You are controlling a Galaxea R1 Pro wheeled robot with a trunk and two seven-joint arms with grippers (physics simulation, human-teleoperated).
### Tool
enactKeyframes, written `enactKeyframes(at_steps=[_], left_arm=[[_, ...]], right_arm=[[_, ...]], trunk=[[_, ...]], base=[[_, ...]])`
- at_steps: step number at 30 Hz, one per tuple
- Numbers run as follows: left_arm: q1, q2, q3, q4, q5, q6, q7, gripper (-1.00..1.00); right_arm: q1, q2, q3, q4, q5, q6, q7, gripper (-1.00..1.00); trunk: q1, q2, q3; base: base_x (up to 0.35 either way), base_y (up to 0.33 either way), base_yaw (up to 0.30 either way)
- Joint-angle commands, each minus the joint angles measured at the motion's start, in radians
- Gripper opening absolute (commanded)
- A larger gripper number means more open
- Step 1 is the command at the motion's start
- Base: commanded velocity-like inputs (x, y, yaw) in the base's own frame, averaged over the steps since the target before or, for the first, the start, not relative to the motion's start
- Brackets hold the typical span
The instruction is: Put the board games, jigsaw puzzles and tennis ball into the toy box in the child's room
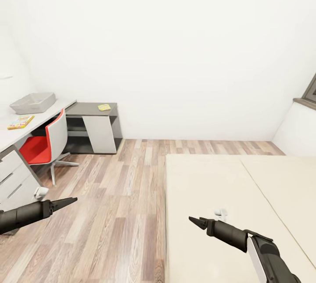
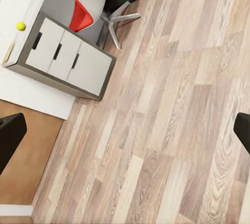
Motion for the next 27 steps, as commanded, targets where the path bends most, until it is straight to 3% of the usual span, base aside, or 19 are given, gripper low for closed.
enactKeyframes(at_steps=[1,27], left_arm=[[-0.001,0.000,0.000,0.000,0.001,0.010,-0.003,1.00],[-0.001,0.000,0.000,0.000,0.001,0.010,-0.003,1.00]], right_arm=[[-0.001,0.000,-0.001,0.000,-0.006,0.009,0.001,1.00],[-0.001,0.000,-0.001,0.000,-0.009,0.011,0.001,1.00]], trunk=[[0.001,-0.002,0.000],[0.001,-0.002,0.026]], base=[[0.000,0.000,0.070],[0.000,0.000,0.061]])
